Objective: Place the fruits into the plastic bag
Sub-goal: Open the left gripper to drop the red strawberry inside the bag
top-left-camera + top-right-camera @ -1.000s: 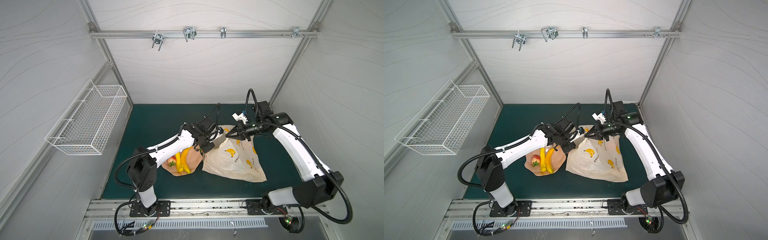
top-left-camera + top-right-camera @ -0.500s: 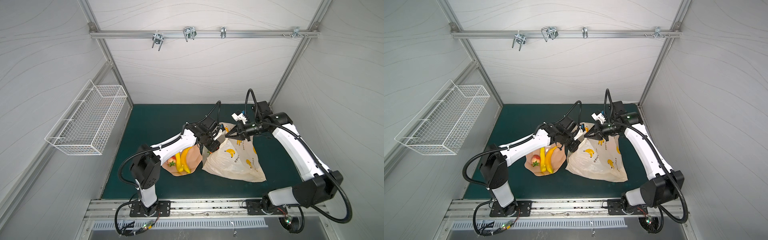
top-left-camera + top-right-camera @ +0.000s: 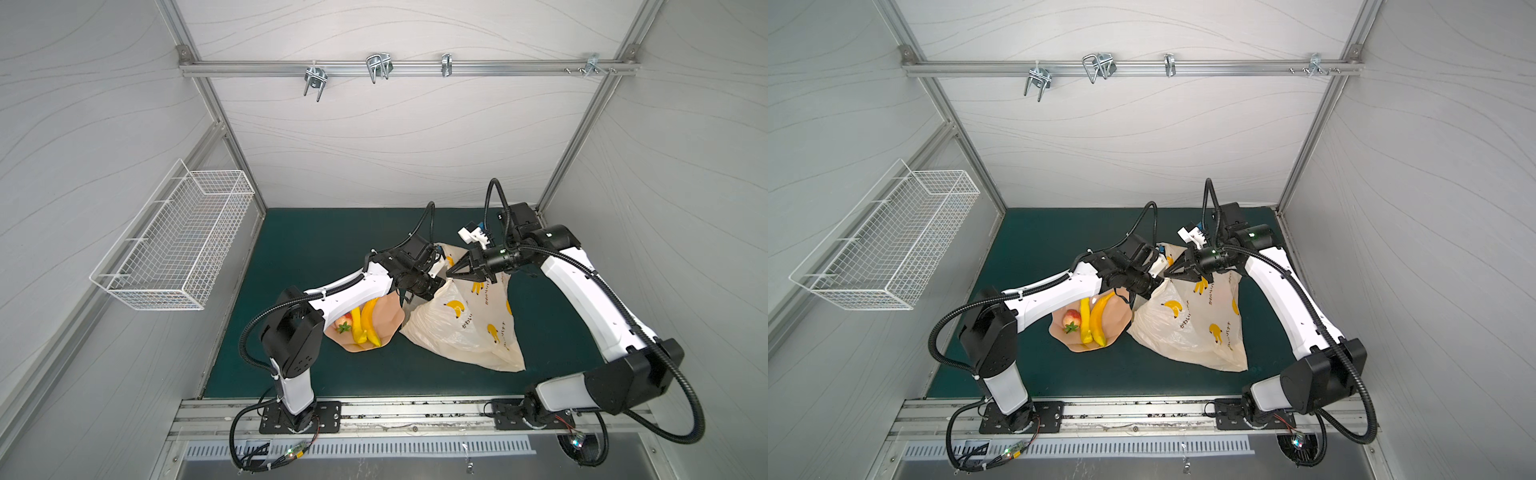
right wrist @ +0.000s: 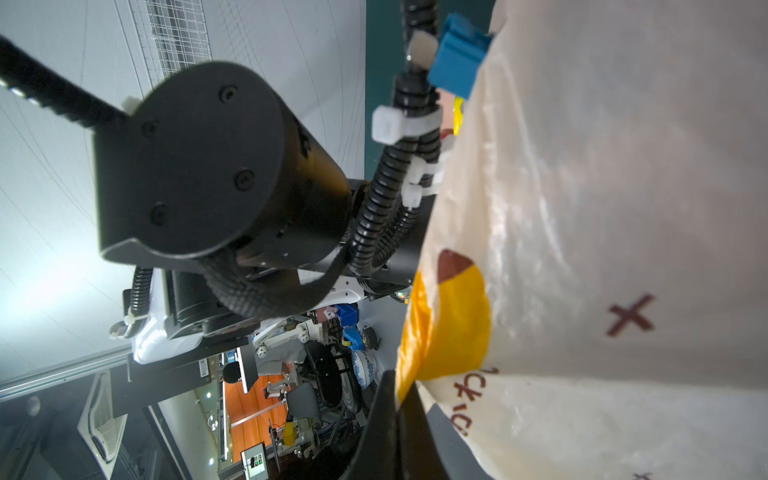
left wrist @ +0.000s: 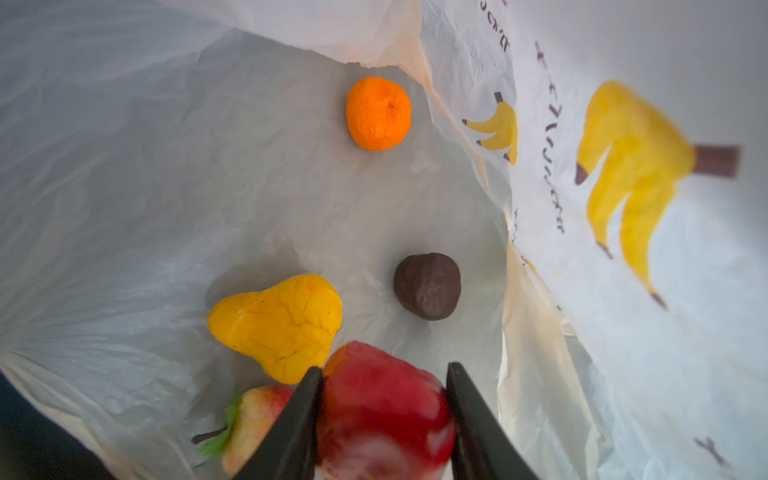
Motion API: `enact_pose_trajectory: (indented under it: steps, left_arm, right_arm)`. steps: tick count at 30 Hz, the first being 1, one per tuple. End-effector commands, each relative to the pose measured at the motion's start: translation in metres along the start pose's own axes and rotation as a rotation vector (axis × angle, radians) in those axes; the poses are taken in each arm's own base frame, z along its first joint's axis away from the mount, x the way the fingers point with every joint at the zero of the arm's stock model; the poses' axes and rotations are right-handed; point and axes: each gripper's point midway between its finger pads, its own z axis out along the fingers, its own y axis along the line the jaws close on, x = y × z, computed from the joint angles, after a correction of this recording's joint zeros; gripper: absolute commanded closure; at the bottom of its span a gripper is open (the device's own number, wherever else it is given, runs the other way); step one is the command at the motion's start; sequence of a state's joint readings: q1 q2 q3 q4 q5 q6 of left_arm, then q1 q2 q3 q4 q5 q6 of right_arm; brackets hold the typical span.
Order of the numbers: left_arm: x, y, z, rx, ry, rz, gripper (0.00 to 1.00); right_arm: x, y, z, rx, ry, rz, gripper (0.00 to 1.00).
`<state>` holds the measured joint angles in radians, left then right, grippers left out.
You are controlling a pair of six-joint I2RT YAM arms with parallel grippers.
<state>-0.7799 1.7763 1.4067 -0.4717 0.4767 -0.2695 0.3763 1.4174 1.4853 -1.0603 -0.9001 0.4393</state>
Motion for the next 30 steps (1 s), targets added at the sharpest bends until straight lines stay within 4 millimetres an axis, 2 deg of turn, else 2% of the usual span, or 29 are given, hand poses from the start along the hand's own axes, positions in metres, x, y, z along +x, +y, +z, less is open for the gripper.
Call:
enact_pose_trajectory:
  steps: [1,5,11,17,26,30]
  left_arm:
    - [-0.005,-0.01,0.01,0.07,-0.007,-0.074,0.6]
    - [0.006,-0.013,0.02,0.076,0.028,-0.115,0.59]
    - [0.022,-0.005,0.03,0.066,0.075,-0.174,0.52]
    - [0.025,-0.003,0.033,0.067,0.087,-0.219,0.43]
    - [0.037,0.001,0.053,0.068,0.161,-0.306,0.38]
    - [0.033,-0.004,0.049,0.083,0.148,-0.3,0.3]
  right_arm:
    - [0.0,0.001,0.005,-0.02,0.017,0.001,1.0]
    - [-0.002,-0.001,0.008,-0.019,0.017,0.003,1.0]
    - [-0.003,-0.006,0.012,-0.022,0.023,0.002,1.0]
    - [-0.005,-0.01,0.015,-0.022,0.028,-0.001,1.0]
    - [-0.003,-0.013,0.016,-0.022,0.03,-0.003,1.0]
    - [-0.003,-0.014,0.017,-0.022,0.03,-0.005,1.0]
